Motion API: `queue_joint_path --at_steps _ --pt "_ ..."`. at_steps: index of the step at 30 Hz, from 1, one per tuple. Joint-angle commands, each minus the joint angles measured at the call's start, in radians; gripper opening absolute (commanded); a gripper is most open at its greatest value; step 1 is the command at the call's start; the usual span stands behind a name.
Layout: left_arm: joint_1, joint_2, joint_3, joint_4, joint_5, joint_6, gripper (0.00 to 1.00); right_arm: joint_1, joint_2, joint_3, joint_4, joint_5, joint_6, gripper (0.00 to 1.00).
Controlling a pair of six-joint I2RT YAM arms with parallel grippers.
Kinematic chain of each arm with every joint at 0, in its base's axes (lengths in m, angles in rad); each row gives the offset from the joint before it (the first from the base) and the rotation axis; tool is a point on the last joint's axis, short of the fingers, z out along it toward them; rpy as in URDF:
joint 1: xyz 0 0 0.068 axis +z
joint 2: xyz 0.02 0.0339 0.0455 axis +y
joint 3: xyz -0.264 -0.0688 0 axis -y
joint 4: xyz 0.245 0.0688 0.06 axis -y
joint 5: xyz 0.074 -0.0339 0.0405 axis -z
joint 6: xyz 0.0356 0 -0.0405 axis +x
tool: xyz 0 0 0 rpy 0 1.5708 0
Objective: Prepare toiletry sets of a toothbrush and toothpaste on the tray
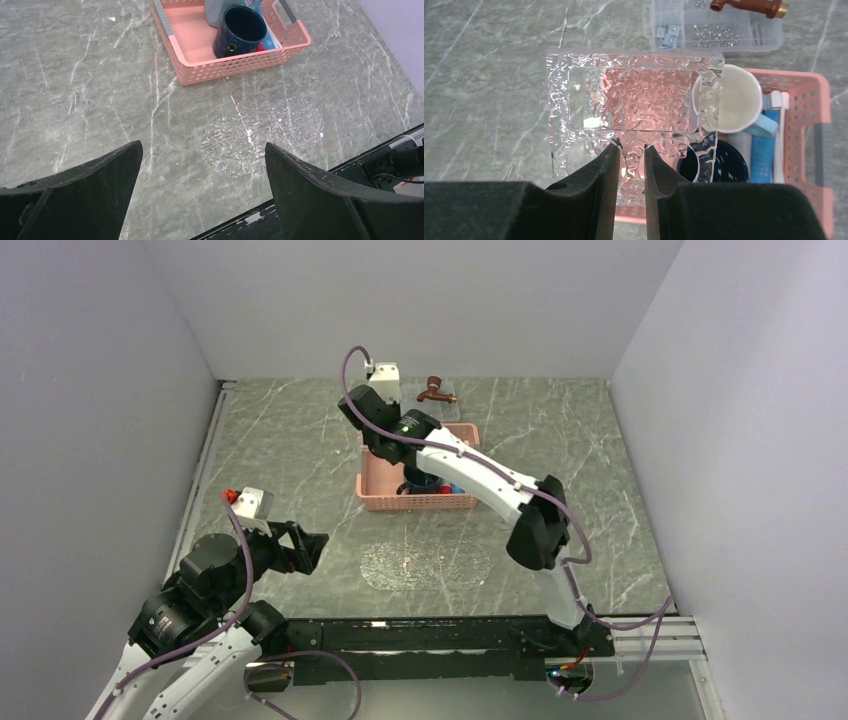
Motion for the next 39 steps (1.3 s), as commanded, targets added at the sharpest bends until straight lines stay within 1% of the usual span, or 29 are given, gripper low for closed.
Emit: queue_joint_path --at_steps 1,6,13,16,21,25,28,33,36,39 --pt "-0.003 0.012 0.006 0.022 -0.029 0.011 0.99 0.040 -0.167 -0.089 0.038 0.083 0.019 0.00" --pt "-0.003 0.008 0.006 0.016 -0.040 0.006 0.99 0.085 -0.273 -0.213 0.014 0.108 0.067 0.00" --pt "-0.003 -0.001 0.006 0.013 -0.050 0.001 0.99 0.150 -0.374 -0.327 -0.095 0.150 0.178 0.00" --pt "-0.004 0.000 0.006 0.012 -0.053 -0.001 0.99 0.182 -0.419 -0.391 -0.159 0.173 0.269 0.00" --pt "-0.003 -0.002 0.006 0.011 -0.050 -0.001 0.99 0.241 -0.464 -0.492 -0.261 0.163 0.438 0.00" --pt "-0.004 -0.006 0.006 0.012 -0.046 -0.001 0.99 0.298 -0.452 -0.533 -0.389 0.176 0.581 0.00" --pt "-0.003 -0.008 0.004 0.014 -0.046 0.000 0.99 0.335 -0.441 -0.557 -0.428 0.172 0.635 0.00" --pt "-0.003 -0.005 0.004 0.015 -0.046 -0.002 0.99 0.381 -0.470 -0.636 -0.384 0.144 0.666 0.00" --pt "-0.003 0.001 0.003 0.012 -0.047 -0.002 0.99 0.386 -0.512 -0.721 -0.289 0.103 0.650 0.00" --pt "-0.004 0.008 0.006 0.009 -0.053 -0.004 0.99 0.386 -0.544 -0.789 -0.247 0.077 0.643 0.00"
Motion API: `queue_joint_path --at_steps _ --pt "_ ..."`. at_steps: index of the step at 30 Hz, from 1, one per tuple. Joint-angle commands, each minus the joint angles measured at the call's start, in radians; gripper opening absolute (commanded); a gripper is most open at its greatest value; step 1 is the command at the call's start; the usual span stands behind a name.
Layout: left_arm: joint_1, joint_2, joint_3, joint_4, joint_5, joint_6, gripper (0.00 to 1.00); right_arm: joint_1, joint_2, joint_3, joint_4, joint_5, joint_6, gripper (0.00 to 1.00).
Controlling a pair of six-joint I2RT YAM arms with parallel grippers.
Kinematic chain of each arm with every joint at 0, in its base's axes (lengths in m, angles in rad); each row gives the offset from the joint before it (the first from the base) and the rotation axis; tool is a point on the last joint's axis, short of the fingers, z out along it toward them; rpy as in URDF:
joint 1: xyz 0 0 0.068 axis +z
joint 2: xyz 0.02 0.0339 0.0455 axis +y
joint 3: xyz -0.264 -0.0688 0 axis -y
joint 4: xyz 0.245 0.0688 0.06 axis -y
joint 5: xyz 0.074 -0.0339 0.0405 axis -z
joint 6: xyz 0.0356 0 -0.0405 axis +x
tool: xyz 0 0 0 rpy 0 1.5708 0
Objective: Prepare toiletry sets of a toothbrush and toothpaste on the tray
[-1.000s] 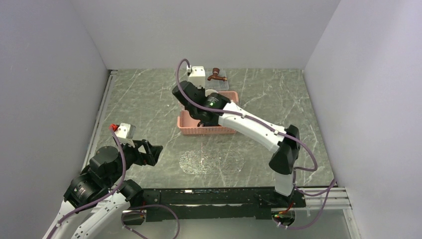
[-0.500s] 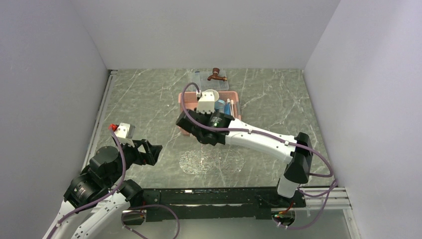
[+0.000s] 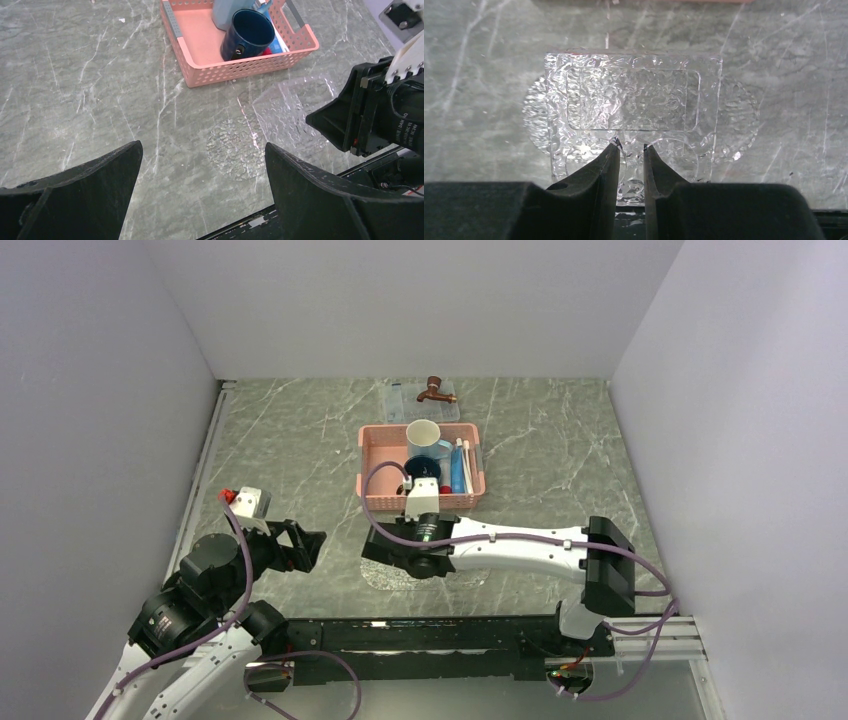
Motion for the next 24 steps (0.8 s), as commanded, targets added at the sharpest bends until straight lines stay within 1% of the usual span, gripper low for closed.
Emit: queue_joint_path --at_steps 1,7,12,17,24 --pt "-0.003 0.011 0.007 0.009 -0.018 -0.003 0.99 0.001 -0.087 -0.065 0.075 -0.015 0.028 0.00" --pt "-0.003 0.008 0.006 0.014 -0.014 0.000 0.99 0.008 -0.072 -0.092 0.040 -0.011 0.079 0.00" --pt "-0.004 0.005 -0.001 0.028 -0.006 0.005 0.99 0.008 -0.068 -0.139 0.068 -0.011 0.100 0.00" --pt "-0.004 0.043 0.001 0.030 0.014 0.015 0.99 0.009 -0.075 -0.180 0.125 -0.028 0.097 0.00" --pt "-0.001 0.058 0.006 0.023 0.013 0.011 0.99 0.013 -0.054 -0.200 0.158 -0.041 0.097 0.00"
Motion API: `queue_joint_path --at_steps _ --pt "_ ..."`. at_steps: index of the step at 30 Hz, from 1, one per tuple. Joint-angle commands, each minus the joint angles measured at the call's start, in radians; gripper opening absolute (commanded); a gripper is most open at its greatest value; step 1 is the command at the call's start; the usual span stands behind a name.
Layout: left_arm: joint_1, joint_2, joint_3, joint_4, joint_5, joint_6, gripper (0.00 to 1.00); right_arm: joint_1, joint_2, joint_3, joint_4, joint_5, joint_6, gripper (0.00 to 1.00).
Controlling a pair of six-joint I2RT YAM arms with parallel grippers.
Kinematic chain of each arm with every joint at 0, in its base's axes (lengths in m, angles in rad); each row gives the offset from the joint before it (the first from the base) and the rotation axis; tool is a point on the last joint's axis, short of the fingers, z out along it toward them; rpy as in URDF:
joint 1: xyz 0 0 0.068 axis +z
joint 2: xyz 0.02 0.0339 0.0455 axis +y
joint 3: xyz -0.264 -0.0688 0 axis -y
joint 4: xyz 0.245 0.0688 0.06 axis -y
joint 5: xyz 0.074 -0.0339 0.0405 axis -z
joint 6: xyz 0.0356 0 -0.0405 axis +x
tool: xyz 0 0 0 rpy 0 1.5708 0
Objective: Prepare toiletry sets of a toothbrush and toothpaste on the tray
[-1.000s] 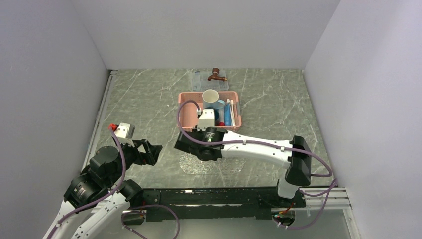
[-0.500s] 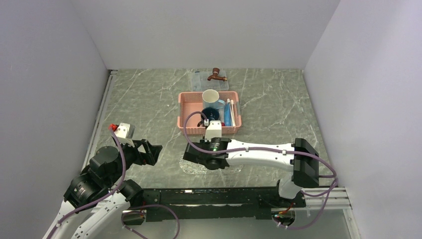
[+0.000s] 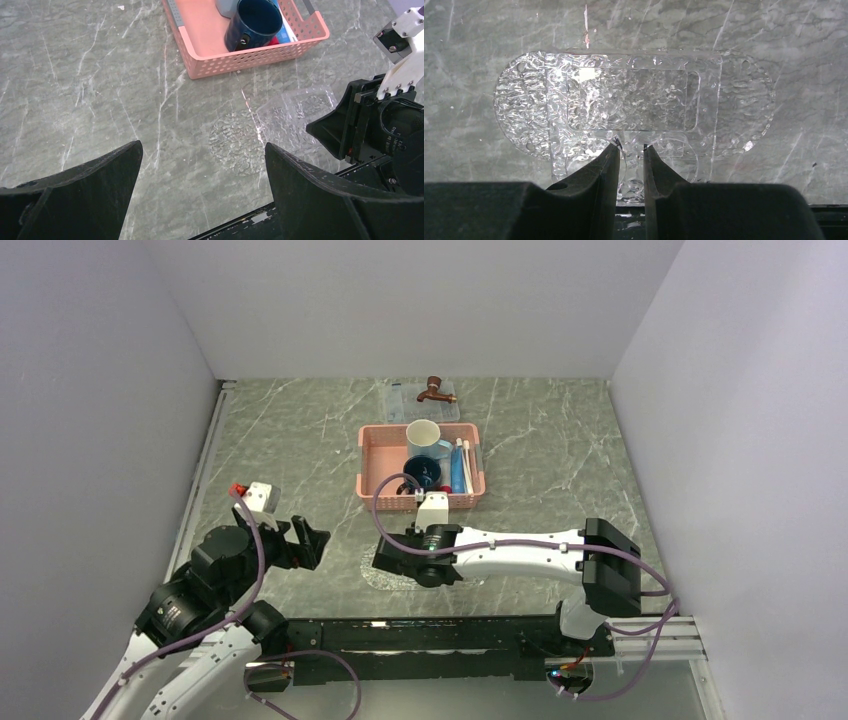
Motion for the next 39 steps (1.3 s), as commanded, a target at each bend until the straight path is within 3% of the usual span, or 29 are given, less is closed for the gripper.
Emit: queue_joint_path --at_steps 1,31,39 --pt "-0.002 -0.003 0.006 0.023 0.009 0.011 0.99 0.009 -0.006 0.003 0.045 0.017 0.017 0.00" --pt "-0.002 -0.017 0.002 0.028 0.004 0.009 0.99 0.010 0.050 -0.005 0.066 -0.003 0.004 0.00" --pt "-0.002 -0.019 0.002 0.027 0.002 0.009 0.99 0.013 0.038 -0.003 0.053 -0.002 0.004 0.05"
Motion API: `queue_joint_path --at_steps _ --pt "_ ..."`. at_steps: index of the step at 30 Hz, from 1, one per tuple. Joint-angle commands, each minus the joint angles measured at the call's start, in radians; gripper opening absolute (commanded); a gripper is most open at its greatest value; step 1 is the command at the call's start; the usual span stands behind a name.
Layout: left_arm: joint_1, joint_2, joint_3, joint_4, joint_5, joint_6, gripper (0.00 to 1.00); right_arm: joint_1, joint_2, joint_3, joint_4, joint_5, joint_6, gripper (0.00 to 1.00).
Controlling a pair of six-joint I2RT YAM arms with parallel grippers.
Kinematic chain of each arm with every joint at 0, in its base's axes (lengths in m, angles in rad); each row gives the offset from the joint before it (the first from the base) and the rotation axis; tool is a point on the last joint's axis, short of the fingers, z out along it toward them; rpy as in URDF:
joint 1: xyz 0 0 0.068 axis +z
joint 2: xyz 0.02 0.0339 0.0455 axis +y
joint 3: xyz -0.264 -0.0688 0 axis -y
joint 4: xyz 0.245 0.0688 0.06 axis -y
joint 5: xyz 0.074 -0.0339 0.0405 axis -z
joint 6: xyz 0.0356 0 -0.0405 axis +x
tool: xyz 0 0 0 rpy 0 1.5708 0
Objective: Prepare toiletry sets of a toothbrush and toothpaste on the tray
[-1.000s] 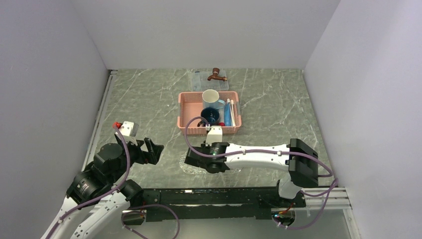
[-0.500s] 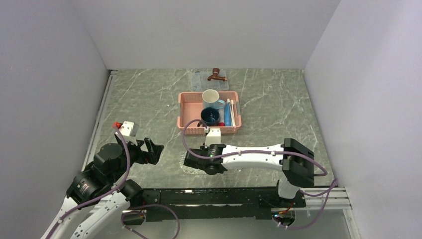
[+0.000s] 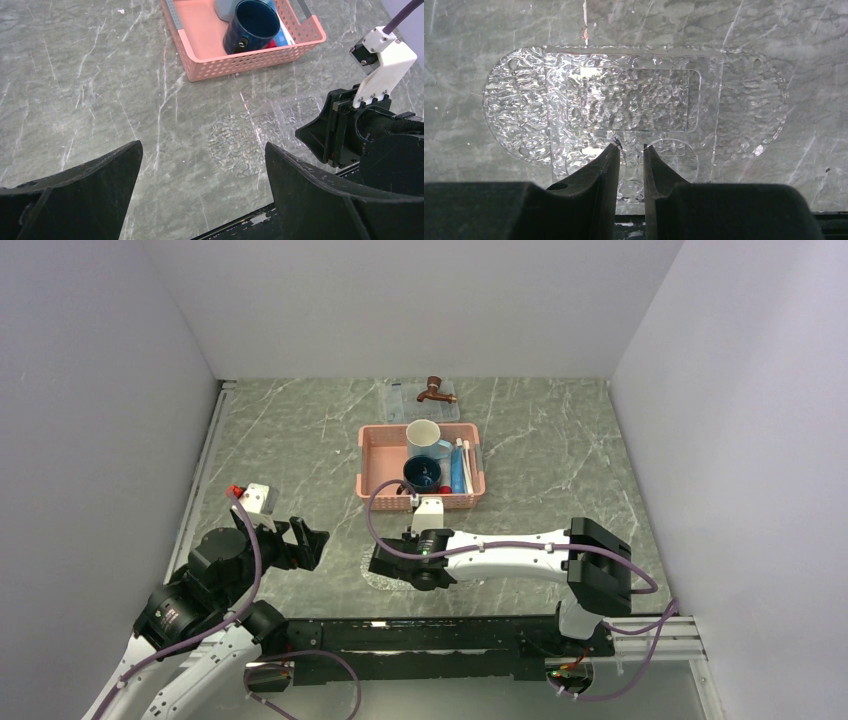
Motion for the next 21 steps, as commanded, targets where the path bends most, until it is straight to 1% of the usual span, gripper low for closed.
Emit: queue_joint_path --at_steps 1,6,13,15,17,21 --pt "-0.002 -0.002 0.003 0.026 0.001 0.008 0.99 0.009 -0.010 0.021 -0.002 0.000 0.005 0.04" --pt "-0.003 -0.004 0.003 0.026 0.002 0.008 0.99 0.020 0.003 0.036 -0.026 0.009 0.014 0.03" --pt "-0.001 -0.009 0.003 0.026 0.001 0.007 0.99 0.032 0.005 0.048 -0.055 0.024 0.029 0.04" --pt "-0.003 -0.008 0.003 0.026 0.000 0.007 0.99 0.031 0.002 0.048 -0.059 0.027 0.029 0.07" --pt "-0.004 -0.009 0.002 0.026 0.001 0.006 0.99 0.034 0.000 0.049 -0.062 0.029 0.031 0.12" --pt "-0.002 -0.009 0.003 0.025 0.001 0.007 0.99 0.035 0.002 0.052 -0.067 0.032 0.036 0.16"
